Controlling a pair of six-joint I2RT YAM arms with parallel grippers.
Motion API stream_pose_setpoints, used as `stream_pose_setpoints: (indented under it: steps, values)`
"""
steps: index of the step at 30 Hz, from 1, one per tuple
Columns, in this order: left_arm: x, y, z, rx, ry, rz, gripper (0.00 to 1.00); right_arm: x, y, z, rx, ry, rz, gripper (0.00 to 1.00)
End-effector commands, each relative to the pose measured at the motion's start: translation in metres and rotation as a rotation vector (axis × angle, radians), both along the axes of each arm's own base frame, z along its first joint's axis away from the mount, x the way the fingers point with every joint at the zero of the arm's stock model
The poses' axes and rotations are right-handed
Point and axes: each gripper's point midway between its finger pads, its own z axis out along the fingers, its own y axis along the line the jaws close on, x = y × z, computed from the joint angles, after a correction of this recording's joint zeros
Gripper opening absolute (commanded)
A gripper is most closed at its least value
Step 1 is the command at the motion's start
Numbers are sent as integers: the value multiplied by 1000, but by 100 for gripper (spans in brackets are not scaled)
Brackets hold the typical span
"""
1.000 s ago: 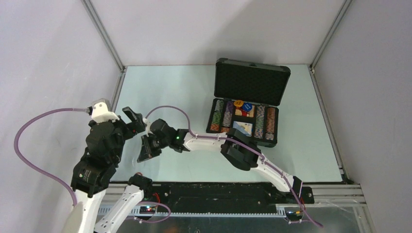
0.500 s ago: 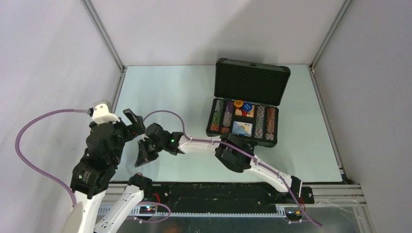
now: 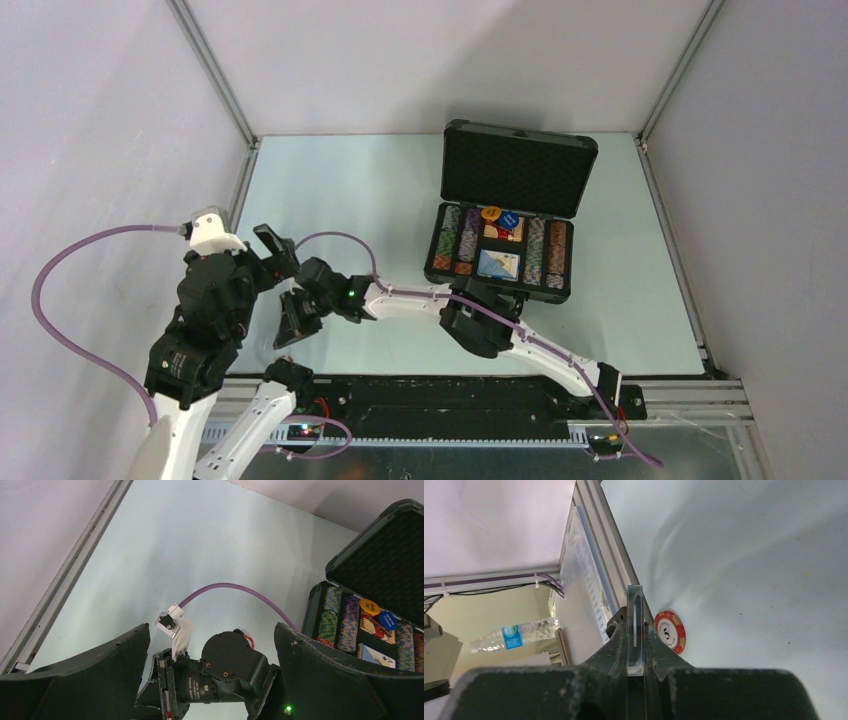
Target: Pack up texas hold em set
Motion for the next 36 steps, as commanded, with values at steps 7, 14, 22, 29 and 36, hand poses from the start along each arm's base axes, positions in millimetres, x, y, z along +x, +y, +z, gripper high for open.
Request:
stream_pose_setpoints:
  steps: [7,14,22,29,36]
  values:
    - [1,-2,4,-13,-11,-6,98,-11,-7,20,24,55,39,0]
    - [3,-3,2,-18,0,-5,99,-11,-21,18,10,31,63,0]
    - [4,-3,2,-17,3,1,98,3,-31,12,-44,-44,19,0]
    - [7,-3,0,-14,13,5,98,31,-52,4,-136,-124,-82,0]
    - [8,-3,-2,-13,21,5,98,64,-87,-9,-233,-171,-186,0]
